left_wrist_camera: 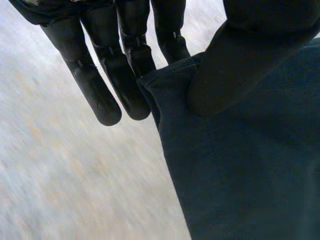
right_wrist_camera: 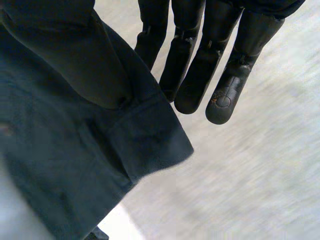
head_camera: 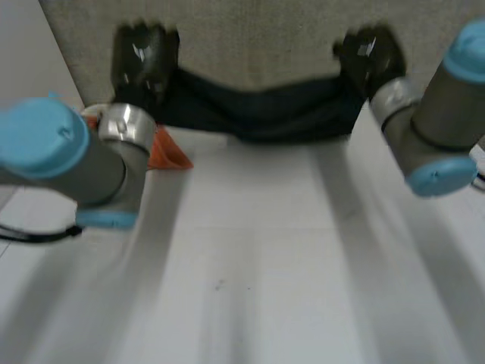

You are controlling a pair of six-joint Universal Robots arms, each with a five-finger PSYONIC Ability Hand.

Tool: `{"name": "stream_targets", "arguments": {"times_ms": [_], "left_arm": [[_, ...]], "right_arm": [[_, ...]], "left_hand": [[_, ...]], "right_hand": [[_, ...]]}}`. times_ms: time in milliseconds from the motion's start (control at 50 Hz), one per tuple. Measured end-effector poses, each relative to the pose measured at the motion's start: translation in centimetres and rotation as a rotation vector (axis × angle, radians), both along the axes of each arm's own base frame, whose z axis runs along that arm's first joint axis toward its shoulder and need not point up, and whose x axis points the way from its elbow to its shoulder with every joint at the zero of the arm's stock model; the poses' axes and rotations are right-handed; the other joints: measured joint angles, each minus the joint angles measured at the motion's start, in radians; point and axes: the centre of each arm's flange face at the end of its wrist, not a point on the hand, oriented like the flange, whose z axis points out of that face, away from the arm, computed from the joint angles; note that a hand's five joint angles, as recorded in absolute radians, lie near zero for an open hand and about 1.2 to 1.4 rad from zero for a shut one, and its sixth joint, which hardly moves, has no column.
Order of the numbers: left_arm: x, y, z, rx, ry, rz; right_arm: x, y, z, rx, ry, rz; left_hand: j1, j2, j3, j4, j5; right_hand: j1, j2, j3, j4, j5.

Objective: Fold the laundry.

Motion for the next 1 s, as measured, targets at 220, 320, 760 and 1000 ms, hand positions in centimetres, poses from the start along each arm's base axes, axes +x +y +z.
{"name": "stream_targets", "arguments": {"times_ms": [220,320,760,1000], "left_arm": [[3.5,7.2,-9.6,0.404,-0.390,0.011],[5.2,10.5,-9.3,0.477,-0.512,0.005],[5.6,23.0,-6.7,0.639,-0.818,-0.317],[-2.2,8.6,-7.6,0.332,-0.576,-0.147]], "right_arm": [[-2.9,6.6,-9.6,0.429,0.351,0.035],[-4.4,10.0,-8.9,0.507,0.443,0.056],[-9.9,20.5,-7.0,0.655,0.745,0.174],[-7.6,10.5,-8.2,0.477,0.518,-0.008]], "left_hand": [[0.000,0.000,0.000,0.000,0.000],[0.000,0.000,0.000,0.000,0.000],[0.000,0.000,0.000,0.000,0.000],[0.000,0.000,0.000,0.000,0.000]], "right_hand": [[0.000,0.000,0.000,0.000,0.000],[0.000,0.000,0.000,0.000,0.000],[0.000,0.000,0.000,0.000,0.000],[0.000,0.000,0.000,0.000,0.000]]}}
